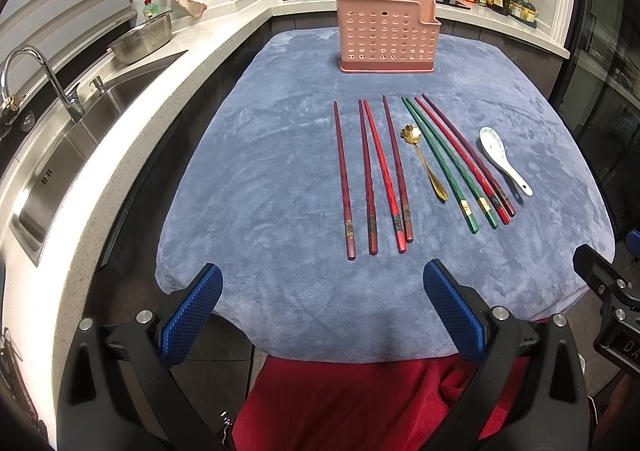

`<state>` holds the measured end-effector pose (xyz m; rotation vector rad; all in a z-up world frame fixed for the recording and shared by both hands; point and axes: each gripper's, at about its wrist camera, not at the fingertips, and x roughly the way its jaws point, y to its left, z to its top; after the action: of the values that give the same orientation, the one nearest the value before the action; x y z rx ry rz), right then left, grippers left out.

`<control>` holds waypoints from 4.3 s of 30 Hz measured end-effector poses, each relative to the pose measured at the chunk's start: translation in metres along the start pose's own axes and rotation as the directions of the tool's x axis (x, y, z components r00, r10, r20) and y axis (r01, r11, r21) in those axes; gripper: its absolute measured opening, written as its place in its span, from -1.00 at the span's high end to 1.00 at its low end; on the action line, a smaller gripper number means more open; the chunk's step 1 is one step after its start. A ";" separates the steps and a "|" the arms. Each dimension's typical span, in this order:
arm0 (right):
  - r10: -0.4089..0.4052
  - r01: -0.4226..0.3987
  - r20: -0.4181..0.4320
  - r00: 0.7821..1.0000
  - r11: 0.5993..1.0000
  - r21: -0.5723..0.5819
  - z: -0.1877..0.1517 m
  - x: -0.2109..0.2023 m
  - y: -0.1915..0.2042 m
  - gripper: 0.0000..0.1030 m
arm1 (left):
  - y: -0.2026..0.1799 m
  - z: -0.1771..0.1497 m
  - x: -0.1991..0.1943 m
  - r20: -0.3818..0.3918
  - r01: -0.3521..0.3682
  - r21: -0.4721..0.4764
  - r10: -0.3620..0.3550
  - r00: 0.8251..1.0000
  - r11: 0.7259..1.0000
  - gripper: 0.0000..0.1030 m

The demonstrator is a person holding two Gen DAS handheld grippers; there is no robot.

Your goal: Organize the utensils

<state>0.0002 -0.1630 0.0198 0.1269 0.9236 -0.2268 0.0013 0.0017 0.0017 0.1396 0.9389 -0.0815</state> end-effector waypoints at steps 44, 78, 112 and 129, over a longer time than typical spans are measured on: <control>0.007 0.002 -0.107 0.994 0.996 0.090 0.052 0.106 -0.029 -0.79 | 0.015 0.023 0.133 -0.144 0.106 -0.080 -0.117 0.983 0.991 0.76; 0.232 -0.208 -0.120 0.965 0.960 0.186 0.058 0.172 -0.044 0.71 | 0.012 0.023 0.137 -0.140 0.091 -0.070 -0.100 0.985 0.993 0.77; 0.143 -0.146 0.030 0.989 0.976 0.159 0.108 0.104 -0.047 0.88 | 0.063 0.114 0.039 0.150 0.149 -0.158 -0.125 0.981 0.976 0.87; 0.161 -0.174 0.139 0.977 0.980 0.092 0.195 0.084 -0.041 0.88 | 0.060 0.211 -0.003 0.337 0.144 -0.090 -0.106 0.935 0.985 0.87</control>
<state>0.1903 -0.2544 0.0688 0.2814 0.7661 -0.1245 0.1757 0.0286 0.1324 -0.0401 0.6122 -0.1647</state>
